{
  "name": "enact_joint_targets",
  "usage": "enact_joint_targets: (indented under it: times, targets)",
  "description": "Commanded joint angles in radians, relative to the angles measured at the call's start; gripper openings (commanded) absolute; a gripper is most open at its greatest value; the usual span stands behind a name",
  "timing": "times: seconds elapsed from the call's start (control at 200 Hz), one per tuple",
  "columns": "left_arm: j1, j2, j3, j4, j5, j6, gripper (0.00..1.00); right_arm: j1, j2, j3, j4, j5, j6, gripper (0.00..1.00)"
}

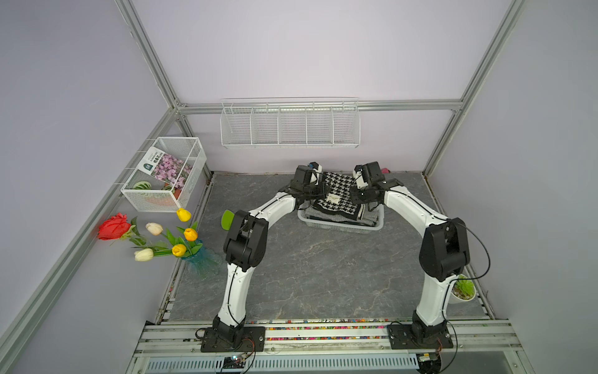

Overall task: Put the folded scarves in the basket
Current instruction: Place the scarf in the basket.

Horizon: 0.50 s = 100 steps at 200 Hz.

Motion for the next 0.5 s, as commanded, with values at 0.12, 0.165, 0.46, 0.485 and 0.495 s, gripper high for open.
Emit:
enact_joint_targets:
  times: [0.12,0.165,0.46,0.485,0.495]
  targets:
    - [0.017,0.028,0.004,0.011,0.028,-0.009,0.31,-0.008,0.032,-0.012,0.022,0.05,-0.018,0.39]
    - [0.017,0.022,-0.006,0.02,0.027,-0.01,0.33,-0.007,0.026,-0.024,0.033,0.046,-0.019,0.43]
    - [0.017,-0.087,-0.093,0.02,-0.041,-0.009,0.47,-0.006,-0.104,-0.158,0.123,0.141,0.024,0.98]
    - [0.017,-0.101,-0.104,0.024,-0.048,-0.011,0.48,-0.004,-0.125,-0.183,0.143,0.139,0.027,0.98]
    - [0.017,-0.106,-0.109,0.025,-0.051,-0.01,0.49,-0.004,-0.133,-0.191,0.15,0.136,0.026,0.98]
